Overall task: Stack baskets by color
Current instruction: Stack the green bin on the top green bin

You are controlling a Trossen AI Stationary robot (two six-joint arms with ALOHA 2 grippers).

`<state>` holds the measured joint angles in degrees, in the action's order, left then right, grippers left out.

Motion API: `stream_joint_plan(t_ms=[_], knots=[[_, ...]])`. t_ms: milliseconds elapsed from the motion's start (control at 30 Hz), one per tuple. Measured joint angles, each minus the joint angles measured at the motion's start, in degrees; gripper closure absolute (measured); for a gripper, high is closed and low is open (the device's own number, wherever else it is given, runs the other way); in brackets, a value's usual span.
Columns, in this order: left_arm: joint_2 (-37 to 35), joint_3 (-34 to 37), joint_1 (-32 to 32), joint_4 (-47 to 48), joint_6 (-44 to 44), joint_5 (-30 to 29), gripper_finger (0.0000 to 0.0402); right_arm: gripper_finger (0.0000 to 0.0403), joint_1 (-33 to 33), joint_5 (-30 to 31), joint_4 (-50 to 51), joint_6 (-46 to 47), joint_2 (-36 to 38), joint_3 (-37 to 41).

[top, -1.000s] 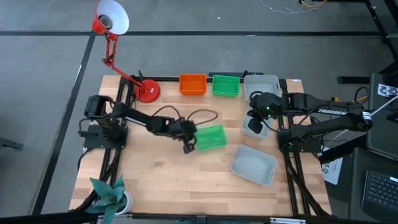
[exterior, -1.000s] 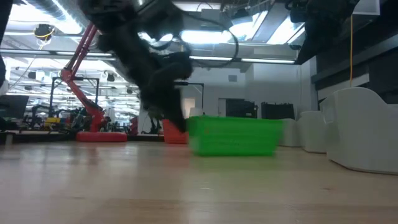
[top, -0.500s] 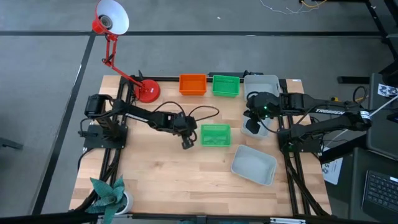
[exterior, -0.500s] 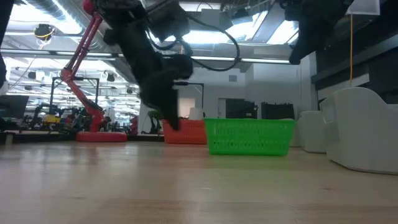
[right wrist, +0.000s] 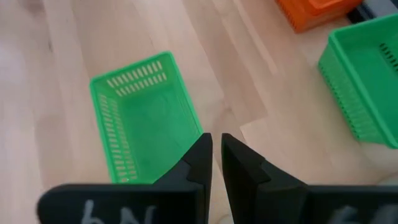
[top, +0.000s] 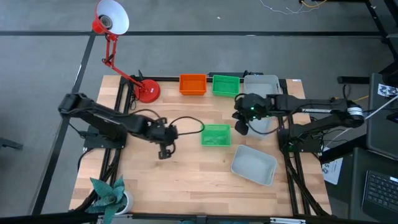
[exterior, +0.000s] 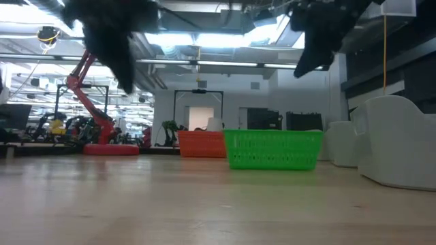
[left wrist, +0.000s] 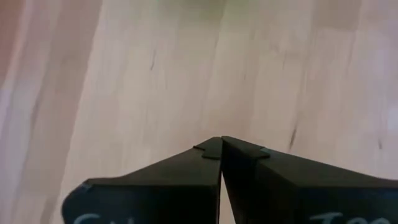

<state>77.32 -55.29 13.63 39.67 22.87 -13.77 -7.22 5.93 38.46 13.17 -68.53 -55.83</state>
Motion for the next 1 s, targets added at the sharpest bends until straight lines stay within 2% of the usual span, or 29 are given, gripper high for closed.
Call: stream_joint_plan(t_ms=[167,267,367,500,633,800,900,1000], knots=[[-7.03,0.00,7.55,8.33,7.89,-9.25,0.0401,0.0366,0.00,-0.10,-1.70,-1.06,-4.10,0.00],[-10.64,1.48,11.33,8.28,8.50,-14.70,0.0401,0.0366,0.02,-1.03,-2.36,-1.75,-5.36,0.00],[-14.88,6.09,13.49,6.43,8.51,-16.41,0.0401,0.0366,0.02,-1.56,-2.35,-1.71,-5.84,0.00],[-22.32,16.39,13.61,-0.64,6.38,-16.91,0.0401,0.0366,0.02,-1.65,-2.36,-1.73,-5.82,0.00],[-31.04,29.05,10.94,-18.08,-3.42,-15.97,0.0401,0.0366,0.02,-1.57,-2.43,-2.68,-5.82,0.00],[-40.95,39.69,4.31,-39.25,-19.10,-6.41,0.0401,0.0366,0.02,-1.57,-3.58,-3.30,-5.82,0.00],[-45.97,42.58,-1.01,-43.98,-25.03,-0.61,0.0401,0.0366,0.02,-1.57,-4.84,-3.37,-5.82,0.00],[-50.12,45.12,-6.60,-42.32,-22.60,3.47,0.0401,0.0366,0.02,-1.59,-4.94,-3.28,-5.82,0.00]])
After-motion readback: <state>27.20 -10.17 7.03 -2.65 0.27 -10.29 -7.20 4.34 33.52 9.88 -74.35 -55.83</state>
